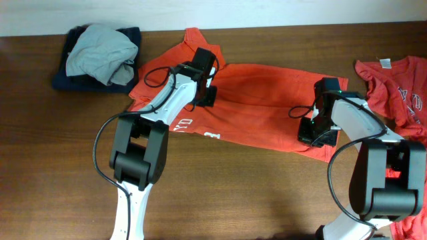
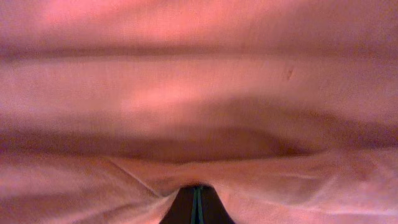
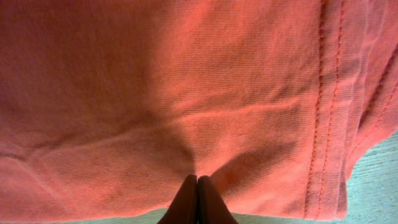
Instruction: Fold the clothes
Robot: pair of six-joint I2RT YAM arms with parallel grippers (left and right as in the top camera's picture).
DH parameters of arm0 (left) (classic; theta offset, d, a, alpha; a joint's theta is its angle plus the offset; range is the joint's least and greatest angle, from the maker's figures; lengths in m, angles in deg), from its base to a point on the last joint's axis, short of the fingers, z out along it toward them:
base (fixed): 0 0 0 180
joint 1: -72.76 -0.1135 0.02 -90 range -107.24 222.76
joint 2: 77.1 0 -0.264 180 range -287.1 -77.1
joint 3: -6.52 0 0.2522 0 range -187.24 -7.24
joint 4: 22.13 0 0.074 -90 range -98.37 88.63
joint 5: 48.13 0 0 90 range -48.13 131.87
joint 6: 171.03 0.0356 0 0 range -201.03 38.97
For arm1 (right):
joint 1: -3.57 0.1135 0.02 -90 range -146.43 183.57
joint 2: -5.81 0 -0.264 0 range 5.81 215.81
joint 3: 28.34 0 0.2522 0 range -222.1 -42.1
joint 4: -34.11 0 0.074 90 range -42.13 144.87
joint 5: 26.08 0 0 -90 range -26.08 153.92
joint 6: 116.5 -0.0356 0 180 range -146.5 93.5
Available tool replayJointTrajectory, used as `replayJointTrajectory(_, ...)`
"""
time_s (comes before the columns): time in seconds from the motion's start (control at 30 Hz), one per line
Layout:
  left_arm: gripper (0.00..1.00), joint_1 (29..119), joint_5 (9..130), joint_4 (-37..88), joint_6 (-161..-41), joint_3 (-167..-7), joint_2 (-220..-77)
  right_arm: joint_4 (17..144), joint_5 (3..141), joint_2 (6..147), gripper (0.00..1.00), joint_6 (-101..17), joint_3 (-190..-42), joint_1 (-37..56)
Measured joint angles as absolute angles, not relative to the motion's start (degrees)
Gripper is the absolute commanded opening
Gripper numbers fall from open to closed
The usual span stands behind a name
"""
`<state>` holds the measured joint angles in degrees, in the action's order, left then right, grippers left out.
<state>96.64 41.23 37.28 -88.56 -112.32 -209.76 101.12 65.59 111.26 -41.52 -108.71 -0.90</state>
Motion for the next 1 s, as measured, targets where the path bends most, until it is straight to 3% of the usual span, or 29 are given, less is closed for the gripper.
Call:
replayJointTrajectory(0.3, 0.01, 96.64, 39.9, 33.78, -88.54, -112.32, -209.83, 100.88, 65.44, 111.26, 0.04, -41.54, -108.62, -0.9)
replayJointTrajectory(0.53, 0.01, 96.64, 38.17, 24.36, -88.54, -112.63, -209.87, 100.14, 65.42, 111.31, 0.04, -41.52, -108.6, -0.9)
replayJointTrajectory(0.73, 0.01, 96.53, 37.67, 40.64, -88.51, -124.28, -210.83, 103.31, 65.46, 111.42, 0.04, -39.75, -109.37, -0.88)
replayJointTrajectory(1.0, 0.01, 89.67, 38.61, 57.91, -93.15, -134.83, -210.81, 105.01, 72.87, 111.52, 0.04, -31.93, -124.32, 0.08)
